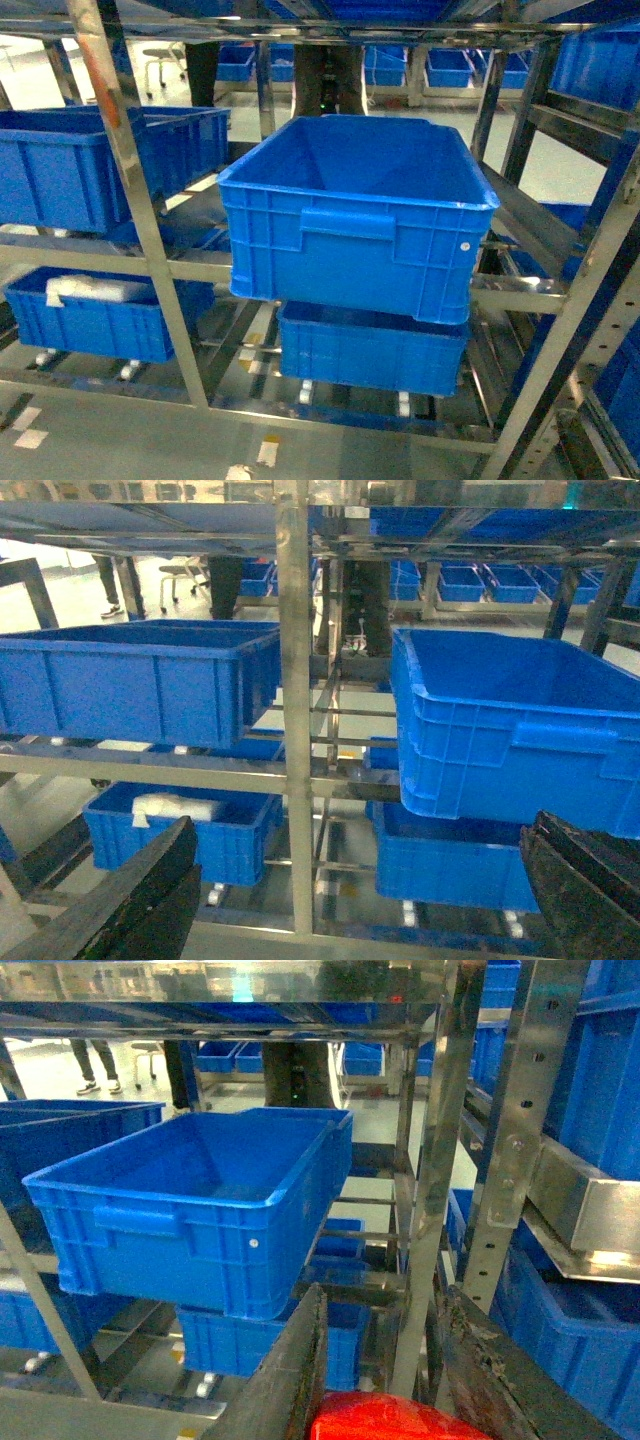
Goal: Pick red block from blue box to shelf
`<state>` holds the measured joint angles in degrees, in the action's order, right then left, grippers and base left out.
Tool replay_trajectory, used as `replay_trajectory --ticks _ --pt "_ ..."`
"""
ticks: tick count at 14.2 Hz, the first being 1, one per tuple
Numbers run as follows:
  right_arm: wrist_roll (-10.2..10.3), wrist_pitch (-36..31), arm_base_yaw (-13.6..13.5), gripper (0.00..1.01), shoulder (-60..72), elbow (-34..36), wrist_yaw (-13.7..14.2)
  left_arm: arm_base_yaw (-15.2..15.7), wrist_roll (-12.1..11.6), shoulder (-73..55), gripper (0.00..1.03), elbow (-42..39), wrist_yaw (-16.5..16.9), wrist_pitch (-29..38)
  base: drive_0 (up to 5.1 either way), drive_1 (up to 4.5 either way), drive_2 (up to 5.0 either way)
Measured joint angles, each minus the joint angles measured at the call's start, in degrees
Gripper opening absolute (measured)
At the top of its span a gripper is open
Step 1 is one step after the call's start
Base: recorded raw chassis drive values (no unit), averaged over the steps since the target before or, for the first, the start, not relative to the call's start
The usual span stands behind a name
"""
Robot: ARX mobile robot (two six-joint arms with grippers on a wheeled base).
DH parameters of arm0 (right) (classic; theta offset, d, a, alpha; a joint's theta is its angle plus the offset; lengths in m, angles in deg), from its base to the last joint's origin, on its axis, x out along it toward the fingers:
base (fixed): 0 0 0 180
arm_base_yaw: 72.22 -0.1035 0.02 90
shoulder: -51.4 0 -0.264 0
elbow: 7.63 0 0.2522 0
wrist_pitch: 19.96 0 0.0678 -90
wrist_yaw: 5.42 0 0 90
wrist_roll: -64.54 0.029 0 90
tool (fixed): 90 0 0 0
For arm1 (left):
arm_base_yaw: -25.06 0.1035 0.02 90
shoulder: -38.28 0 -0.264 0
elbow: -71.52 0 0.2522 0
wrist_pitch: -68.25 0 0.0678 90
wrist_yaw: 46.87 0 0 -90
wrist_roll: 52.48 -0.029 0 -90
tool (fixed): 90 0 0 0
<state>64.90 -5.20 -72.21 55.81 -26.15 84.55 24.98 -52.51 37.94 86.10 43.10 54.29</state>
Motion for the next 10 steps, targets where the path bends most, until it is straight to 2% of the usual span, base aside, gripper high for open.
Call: replay_trajectory --ticks 7,10 --pt "0.0 -0.17 0.0 0.28 0.0 0.0 0.0 0.0 0.0 0.0 0.98 0.0 -0.02 0.17 0.1 4.17 -4.0" --pt "0.0 -0.07 0.0 0.28 0.0 0.02 0.0 0.0 0.0 0.0 0.98 0.0 -0.04 0.0 0.0 0.39 -0.4"
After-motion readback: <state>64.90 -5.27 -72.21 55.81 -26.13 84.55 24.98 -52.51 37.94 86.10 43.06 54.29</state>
